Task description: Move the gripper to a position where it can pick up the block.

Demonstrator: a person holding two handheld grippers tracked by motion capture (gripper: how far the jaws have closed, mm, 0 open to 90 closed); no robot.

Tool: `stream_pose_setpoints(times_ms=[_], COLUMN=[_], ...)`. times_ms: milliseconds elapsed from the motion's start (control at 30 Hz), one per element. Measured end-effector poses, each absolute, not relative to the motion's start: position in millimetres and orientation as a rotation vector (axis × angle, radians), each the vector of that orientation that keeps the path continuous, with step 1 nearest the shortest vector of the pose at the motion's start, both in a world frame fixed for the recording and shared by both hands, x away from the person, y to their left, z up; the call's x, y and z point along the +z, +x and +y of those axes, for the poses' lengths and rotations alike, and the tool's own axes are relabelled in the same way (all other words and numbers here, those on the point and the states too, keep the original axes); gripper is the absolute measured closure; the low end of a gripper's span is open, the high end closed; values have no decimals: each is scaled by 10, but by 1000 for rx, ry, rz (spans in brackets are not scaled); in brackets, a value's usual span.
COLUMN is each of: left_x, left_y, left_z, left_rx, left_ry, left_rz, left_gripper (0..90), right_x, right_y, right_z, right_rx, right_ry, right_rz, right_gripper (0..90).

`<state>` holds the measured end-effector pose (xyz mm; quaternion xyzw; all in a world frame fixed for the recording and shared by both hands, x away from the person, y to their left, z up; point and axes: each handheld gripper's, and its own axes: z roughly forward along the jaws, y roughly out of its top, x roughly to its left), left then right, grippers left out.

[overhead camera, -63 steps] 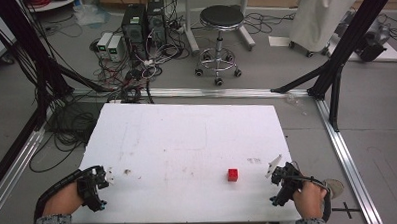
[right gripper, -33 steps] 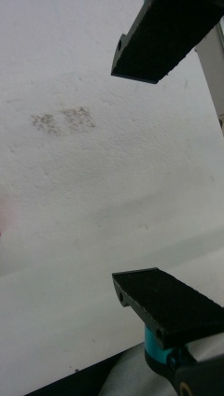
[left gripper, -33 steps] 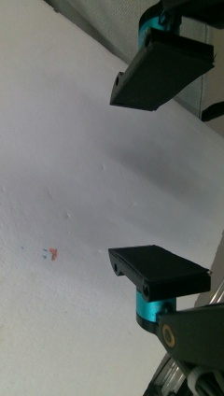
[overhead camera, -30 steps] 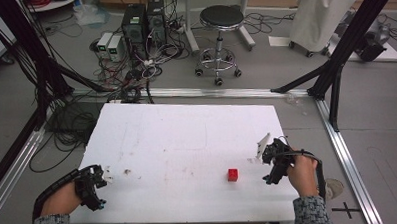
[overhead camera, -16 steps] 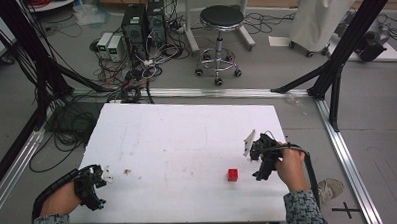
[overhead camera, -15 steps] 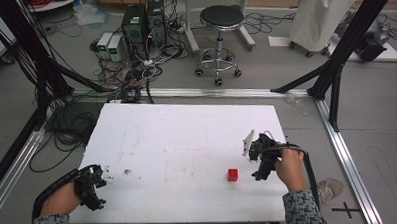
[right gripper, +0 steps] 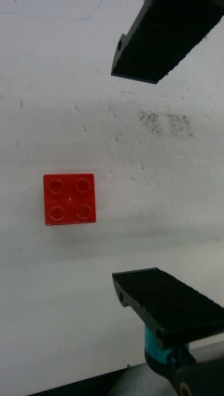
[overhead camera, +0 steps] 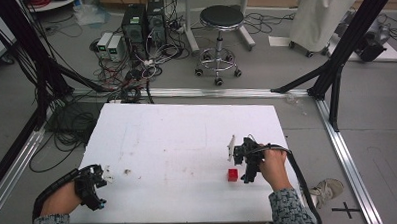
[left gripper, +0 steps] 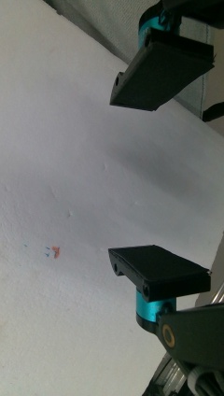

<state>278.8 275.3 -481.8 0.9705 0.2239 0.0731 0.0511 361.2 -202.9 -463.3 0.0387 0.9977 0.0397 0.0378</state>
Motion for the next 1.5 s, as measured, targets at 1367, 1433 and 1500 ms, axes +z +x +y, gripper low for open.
stream_pose_setpoints(times_ms=[1367,1433,1500], left_x=[-4826,-4826,-4828], left_y=[2795,2795,2795], left_z=[2732,2733,2732], left_rx=[228,228,228], left_ry=[2960,2961,2959], left_rz=[673,673,677], left_gripper=[227,227,227], right_x=[-5160,-5168,-5166], right_y=[3645,3646,3646], right_z=[-1671,-1673,-1673], right_rx=[-20,-28,-28], right_ry=[69,70,71], right_rz=[3097,3095,3097], right_gripper=[26,26,26])
